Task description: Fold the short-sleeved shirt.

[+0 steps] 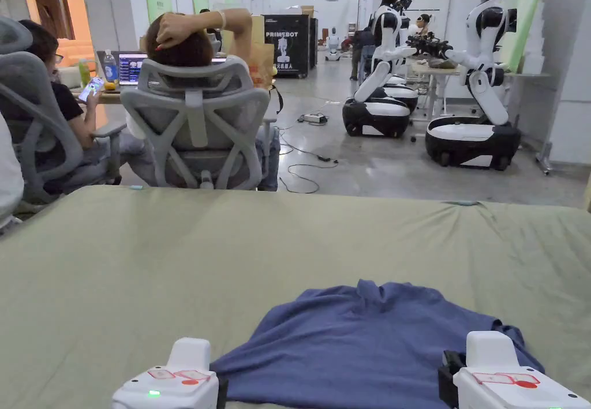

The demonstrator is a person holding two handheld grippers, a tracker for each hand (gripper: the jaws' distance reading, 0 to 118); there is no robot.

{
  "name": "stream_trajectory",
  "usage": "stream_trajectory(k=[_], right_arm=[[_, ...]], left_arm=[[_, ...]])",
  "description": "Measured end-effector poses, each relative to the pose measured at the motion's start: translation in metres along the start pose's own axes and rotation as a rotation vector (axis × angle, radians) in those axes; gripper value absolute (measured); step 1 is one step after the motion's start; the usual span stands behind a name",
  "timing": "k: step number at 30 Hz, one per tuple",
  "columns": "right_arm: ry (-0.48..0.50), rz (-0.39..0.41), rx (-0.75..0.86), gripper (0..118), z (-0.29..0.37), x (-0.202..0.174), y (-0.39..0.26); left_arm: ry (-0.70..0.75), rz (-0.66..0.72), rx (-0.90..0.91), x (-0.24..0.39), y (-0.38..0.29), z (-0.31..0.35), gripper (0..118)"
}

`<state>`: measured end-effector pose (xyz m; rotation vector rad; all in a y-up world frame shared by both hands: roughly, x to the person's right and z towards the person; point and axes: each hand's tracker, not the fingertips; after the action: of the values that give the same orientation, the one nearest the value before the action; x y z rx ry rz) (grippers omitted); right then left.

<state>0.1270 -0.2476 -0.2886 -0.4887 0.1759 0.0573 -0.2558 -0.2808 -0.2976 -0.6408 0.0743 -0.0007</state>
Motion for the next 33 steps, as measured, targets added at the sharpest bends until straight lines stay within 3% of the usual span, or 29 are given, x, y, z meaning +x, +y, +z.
stream_trajectory(k=[4,7,8,10,11,13,15,16,17,22,28,32,33], right_arm=[[0.016,0.006,-0.021,0,-0.015,-0.001,0.005],[0.03,0.021,-0.042,0,-0.026,-0.004,0.006],[0.031,0.022,-0.044,0,-0.029,-0.006,0.006],[0.033,0.023,-0.055,0,-0.038,-0.005,0.005],[0.033,0.022,-0.06,0,-0.041,-0.004,0.004],[0.028,0.02,-0.07,0,-0.047,-0.001,0.004],[0.021,0.025,-0.087,0,-0.053,0.003,0.004],[0.016,0.027,-0.094,0,-0.057,0.006,0.005],[0.013,0.029,-0.1,0,-0.062,0.012,0.006],[-0.022,0.068,-0.12,0,-0.099,0.042,0.028],[-0.065,0.124,-0.187,0,-0.219,0.087,0.08],[-0.042,0.113,-0.256,51,-0.308,0.107,0.102],[-0.049,0.111,-0.302,92,-0.329,0.112,0.102]], left_arm=[[0.026,0.162,-0.104,-0.061,0.024,-0.029,0],[-0.077,0.19,-0.16,-0.072,0.036,-0.045,1],[-0.08,0.189,-0.174,-0.072,0.037,-0.052,26],[-0.088,0.176,-0.202,-0.069,0.037,-0.071,93],[-0.088,0.161,-0.214,-0.057,0.036,-0.064,109],[-0.114,0.13,-0.249,-0.049,0.031,-0.076,84],[-0.106,0.095,-0.325,-0.045,0.022,-0.096,44],[-0.091,0.071,-0.36,-0.042,0.017,-0.102,17],[-0.097,0.044,-0.368,-0.04,0.012,-0.105,6],[-0.098,-0.015,-0.204,-0.03,0.02,-0.071,4],[-0.122,-0.046,-0.152,-0.029,0.029,-0.056,4],[-0.136,-0.021,-0.15,-0.035,0.029,-0.066,4],[-0.138,-0.023,-0.154,-0.035,0.028,-0.068,4]])
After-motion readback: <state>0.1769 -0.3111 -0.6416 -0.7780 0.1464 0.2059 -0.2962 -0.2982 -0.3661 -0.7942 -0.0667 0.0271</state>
